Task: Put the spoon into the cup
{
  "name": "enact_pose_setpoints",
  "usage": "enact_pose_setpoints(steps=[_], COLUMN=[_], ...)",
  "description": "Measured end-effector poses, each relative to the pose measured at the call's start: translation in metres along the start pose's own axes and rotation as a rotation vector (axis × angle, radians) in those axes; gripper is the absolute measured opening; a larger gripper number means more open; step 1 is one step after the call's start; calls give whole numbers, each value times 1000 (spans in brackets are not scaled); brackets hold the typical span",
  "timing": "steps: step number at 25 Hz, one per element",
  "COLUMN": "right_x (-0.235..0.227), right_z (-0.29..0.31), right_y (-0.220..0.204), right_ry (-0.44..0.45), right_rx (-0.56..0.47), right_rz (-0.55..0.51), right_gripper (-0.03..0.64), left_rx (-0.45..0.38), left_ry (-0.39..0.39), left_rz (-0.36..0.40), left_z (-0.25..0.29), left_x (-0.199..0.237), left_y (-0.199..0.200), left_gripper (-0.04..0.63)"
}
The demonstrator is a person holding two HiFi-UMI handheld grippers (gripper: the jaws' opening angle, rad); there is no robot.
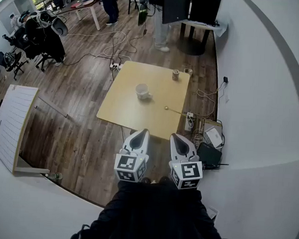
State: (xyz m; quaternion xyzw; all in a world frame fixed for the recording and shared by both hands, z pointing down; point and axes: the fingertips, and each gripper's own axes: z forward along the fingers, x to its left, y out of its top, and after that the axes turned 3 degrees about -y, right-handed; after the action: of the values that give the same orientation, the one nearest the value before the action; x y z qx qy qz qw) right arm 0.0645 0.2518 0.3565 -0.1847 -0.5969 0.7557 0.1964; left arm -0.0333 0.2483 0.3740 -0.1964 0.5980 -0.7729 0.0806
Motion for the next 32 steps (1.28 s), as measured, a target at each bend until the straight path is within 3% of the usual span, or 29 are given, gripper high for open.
enact_pose_setpoints(steps=[16,32], right_x=[26,11], right_z=[15,48], right_y=[-21,-96], right_ry=[-13,-101], right_rx=[2,172], right_rz=[48,168], right_gripper=[21,21], left_rx=[33,128], left_ry=[0,-2], left_rz=[-46,-91], left_z=[-20,1], left_x=[38,75], left_y=[-24,-82], left_gripper=[34,34])
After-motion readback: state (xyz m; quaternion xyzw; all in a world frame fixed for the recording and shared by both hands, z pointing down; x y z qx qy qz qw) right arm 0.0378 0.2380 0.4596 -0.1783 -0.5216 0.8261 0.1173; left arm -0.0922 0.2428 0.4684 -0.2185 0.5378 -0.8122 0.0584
